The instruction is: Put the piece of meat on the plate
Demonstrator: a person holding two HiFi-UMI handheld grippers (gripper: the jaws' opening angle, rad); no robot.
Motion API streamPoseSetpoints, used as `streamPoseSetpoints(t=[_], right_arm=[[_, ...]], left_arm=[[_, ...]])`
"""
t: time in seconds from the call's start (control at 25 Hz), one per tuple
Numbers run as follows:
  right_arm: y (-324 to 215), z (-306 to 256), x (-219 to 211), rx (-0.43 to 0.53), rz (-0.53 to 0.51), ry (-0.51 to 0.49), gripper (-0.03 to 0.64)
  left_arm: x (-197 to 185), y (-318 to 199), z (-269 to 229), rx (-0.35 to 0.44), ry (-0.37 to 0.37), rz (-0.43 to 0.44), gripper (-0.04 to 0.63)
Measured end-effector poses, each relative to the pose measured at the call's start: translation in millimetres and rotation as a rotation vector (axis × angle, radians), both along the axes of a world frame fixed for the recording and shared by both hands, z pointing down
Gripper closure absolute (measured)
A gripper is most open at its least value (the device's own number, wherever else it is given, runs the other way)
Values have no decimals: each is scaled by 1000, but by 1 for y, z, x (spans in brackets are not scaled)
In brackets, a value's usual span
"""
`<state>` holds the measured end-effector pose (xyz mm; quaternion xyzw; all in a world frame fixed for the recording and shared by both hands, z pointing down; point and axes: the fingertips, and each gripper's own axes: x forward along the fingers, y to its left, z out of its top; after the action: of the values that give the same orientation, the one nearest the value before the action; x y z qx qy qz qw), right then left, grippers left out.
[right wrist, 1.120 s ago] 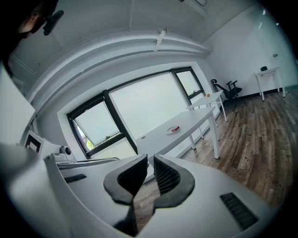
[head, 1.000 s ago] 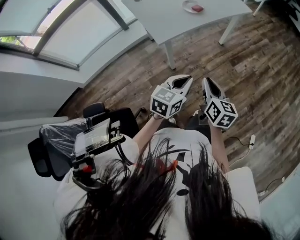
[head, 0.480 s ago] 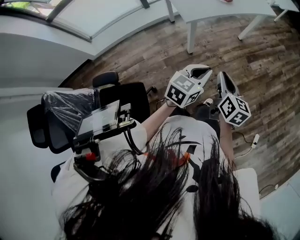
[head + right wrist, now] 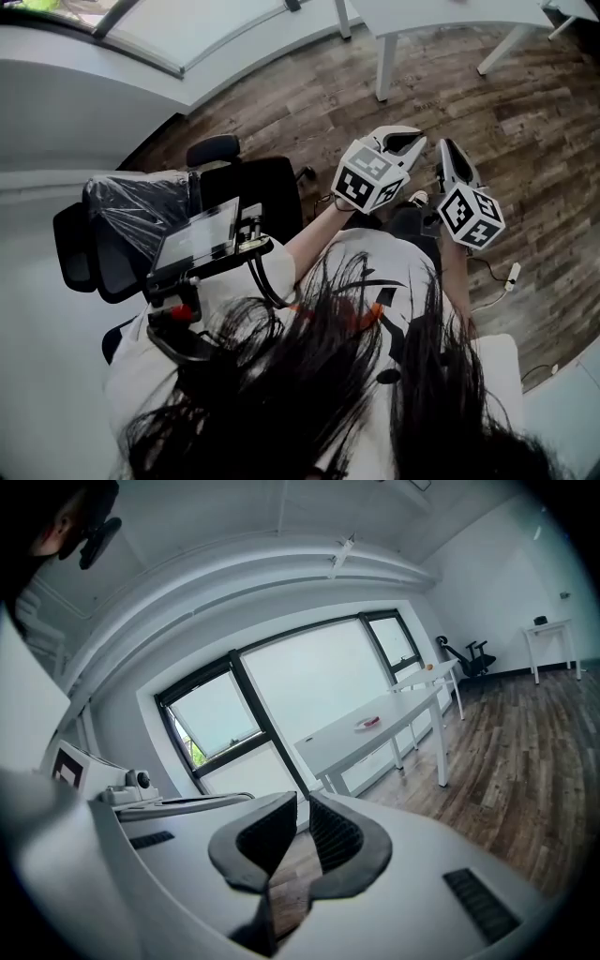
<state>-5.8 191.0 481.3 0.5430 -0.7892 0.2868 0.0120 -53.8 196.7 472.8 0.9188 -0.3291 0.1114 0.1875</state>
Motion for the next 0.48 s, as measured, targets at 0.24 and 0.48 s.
streamPoseSetpoints(t=[0.24, 0.48], right_arm=[[2, 0, -3, 3, -6, 3, 568], [4, 2, -1, -3, -1, 5, 568]], left_arm=[[-1, 1, 2, -2, -1, -2, 591], [-1, 2, 2, -4, -1, 3, 589]])
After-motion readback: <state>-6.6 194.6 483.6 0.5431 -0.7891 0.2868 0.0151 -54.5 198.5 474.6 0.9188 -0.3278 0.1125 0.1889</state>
